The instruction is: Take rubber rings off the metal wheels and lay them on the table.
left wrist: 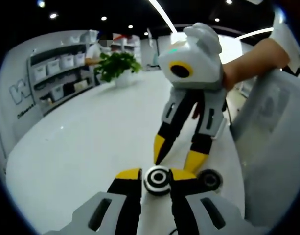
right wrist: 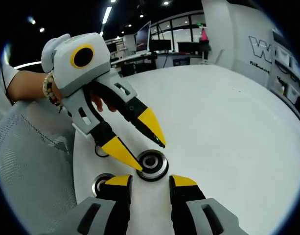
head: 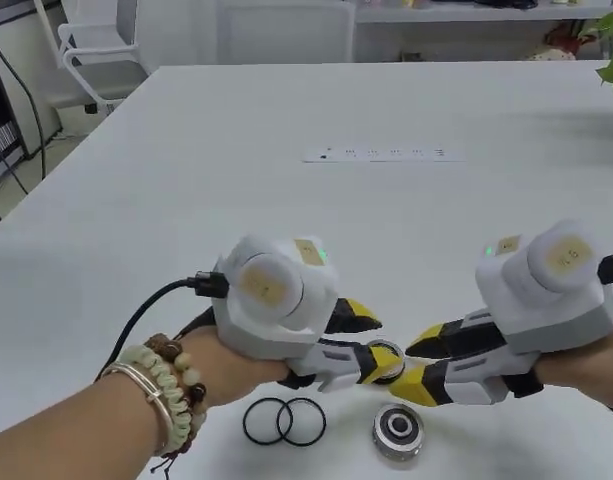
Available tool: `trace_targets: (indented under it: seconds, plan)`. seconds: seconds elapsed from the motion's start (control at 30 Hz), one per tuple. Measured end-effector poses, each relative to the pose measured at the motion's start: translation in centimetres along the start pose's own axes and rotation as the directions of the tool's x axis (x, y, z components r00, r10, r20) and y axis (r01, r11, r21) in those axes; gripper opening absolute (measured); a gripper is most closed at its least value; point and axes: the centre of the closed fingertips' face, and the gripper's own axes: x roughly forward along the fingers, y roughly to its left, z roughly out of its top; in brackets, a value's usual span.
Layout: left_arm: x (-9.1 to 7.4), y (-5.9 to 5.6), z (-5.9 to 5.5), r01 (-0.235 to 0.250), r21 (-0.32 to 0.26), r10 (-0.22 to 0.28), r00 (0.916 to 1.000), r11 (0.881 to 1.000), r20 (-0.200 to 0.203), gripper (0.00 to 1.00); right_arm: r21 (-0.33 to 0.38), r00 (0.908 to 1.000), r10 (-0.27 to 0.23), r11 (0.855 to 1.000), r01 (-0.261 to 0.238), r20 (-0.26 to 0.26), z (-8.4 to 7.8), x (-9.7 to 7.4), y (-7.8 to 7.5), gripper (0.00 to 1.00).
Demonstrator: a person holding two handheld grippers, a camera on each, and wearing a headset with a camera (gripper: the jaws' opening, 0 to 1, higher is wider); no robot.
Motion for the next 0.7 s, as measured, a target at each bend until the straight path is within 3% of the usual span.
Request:
trace_targets:
  seconds: [0.13, 0.2, 0.53, 0.7]
  plan:
    - [0.19, -0.15, -0.99, 0.005, -0.022, -0.005, 0.9994, 1.000, -0.033, 0.19, -0.003, 1.0000, 0.001, 1.000, -0.001, 0.000, 0.03, 0.09, 0.10, 0.29]
    - [0.25, -0.29, -0.64, 0.012, -0.031, -0.012, 0.9998, 0.999, -0.015, 0.16, -0.006, 1.0000, -0.001, 1.000, 0.001, -0.001, 0.05, 0.12, 0.07, 0.29]
    - [0.23, -0.29, -0.85, 0.008, -0.051, -0.009, 0.9998, 0.999, -0.018, 0.14, -0.038, 0.9998, -0.016, 0.999, 0.016, 0.008, 0.26, 0.32, 0.01, 0.26]
    - [0.23, -0.25, -0.84, 0.006, -0.054, -0.007, 0.9999, 0.999, -0.016, 0.14, -0.058, 0.9999, -0.015, 0.998, 0.016, 0.005, 0.24, 0.28, -0.13, 0.20]
